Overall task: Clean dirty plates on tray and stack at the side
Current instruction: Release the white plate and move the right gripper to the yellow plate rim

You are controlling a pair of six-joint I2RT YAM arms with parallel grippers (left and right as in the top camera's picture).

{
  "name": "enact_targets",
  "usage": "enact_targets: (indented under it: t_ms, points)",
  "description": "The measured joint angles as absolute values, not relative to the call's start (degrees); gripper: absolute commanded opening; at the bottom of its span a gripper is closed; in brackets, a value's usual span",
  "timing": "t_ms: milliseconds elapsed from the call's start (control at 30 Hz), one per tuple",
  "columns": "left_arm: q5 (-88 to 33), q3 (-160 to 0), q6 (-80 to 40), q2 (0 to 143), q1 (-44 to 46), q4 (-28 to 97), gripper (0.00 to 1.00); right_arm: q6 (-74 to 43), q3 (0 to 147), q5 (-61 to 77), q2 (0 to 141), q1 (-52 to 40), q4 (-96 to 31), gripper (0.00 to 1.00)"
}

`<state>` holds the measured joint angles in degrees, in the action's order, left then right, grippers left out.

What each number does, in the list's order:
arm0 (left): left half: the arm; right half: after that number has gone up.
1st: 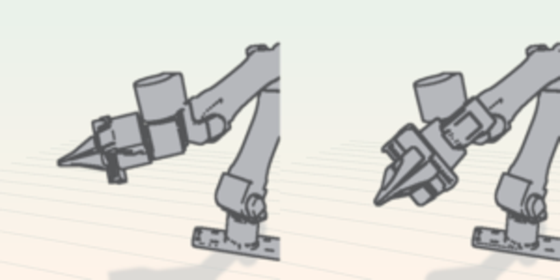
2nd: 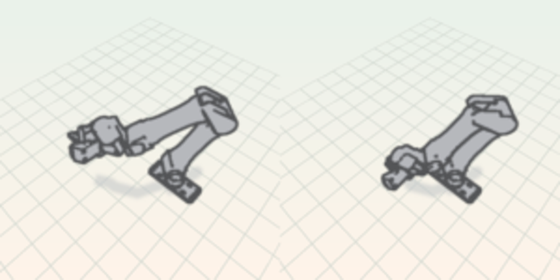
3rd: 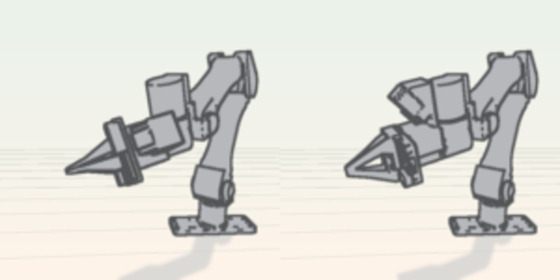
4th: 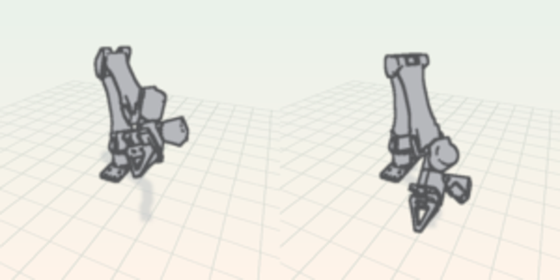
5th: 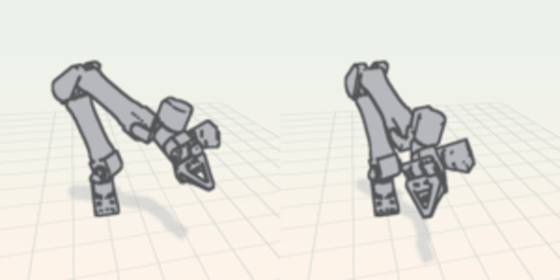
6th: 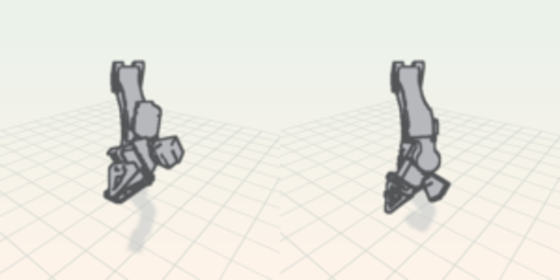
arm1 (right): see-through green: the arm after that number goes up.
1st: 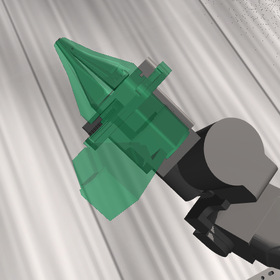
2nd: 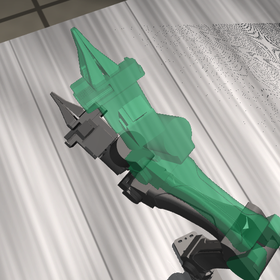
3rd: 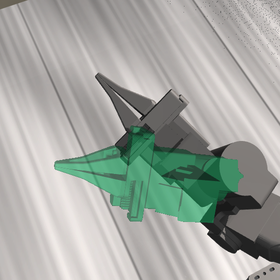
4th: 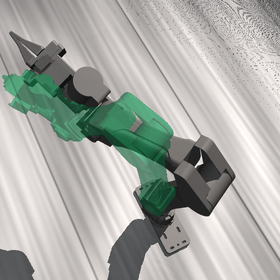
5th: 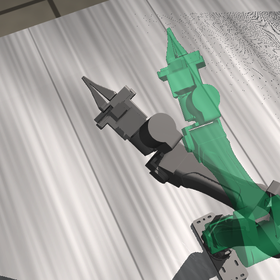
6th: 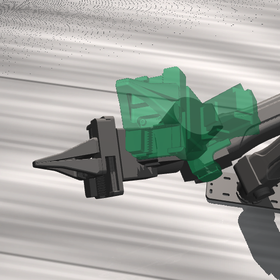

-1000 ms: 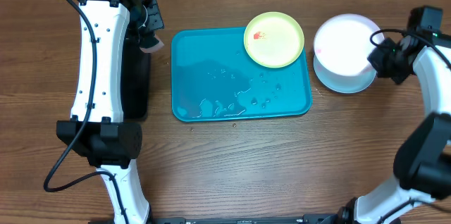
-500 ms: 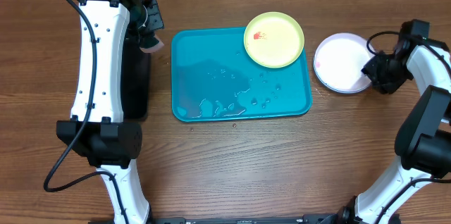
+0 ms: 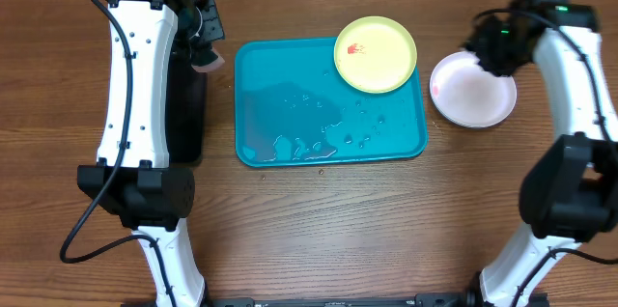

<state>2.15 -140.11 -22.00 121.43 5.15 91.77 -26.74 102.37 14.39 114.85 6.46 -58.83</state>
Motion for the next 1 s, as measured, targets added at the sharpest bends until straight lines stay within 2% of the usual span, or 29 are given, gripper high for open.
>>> enact_targets:
  t_ms: [233,433,567,733,800,867,1000]
  points:
    - [2.2,-140.1,-22.0,121.4,5.1,91.8,0.04,-33.6,102.2,10.1,119.5,-3.5,-55.9,0.41]
    - [2.1,-140.1,-22.0,121.4,5.1,91.8,0.04,-37.3,101.8,5.6,124.2,-6.8,-55.4,0.36]
    - [2.1,-140.1,-22.0,121.4,5.1,91.8,0.04,-38.0,101.7,4.1,126.5,-7.2,-55.4,0.29]
    - [2.1,-140.1,-22.0,121.4,5.1,91.8,0.04,-37.8,101.7,4.1,129.3,-7.5,-56.2,0.11]
    - [2.1,-140.1,-22.0,121.4,5.1,91.8,0.04,-37.0,101.6,4.6,129.9,-7.8,-56.7,0.07]
    - [2.1,-140.1,-22.0,121.4,5.1,91.8,0.04,-35.8,101.6,5.2,129.9,-8.2,-56.8,0.04]
    - [2.1,-140.1,-22.0,121.4,5.1,91.8,0.04,-33.1,101.8,7.1,129.9,-9.3,-58.9,0.04]
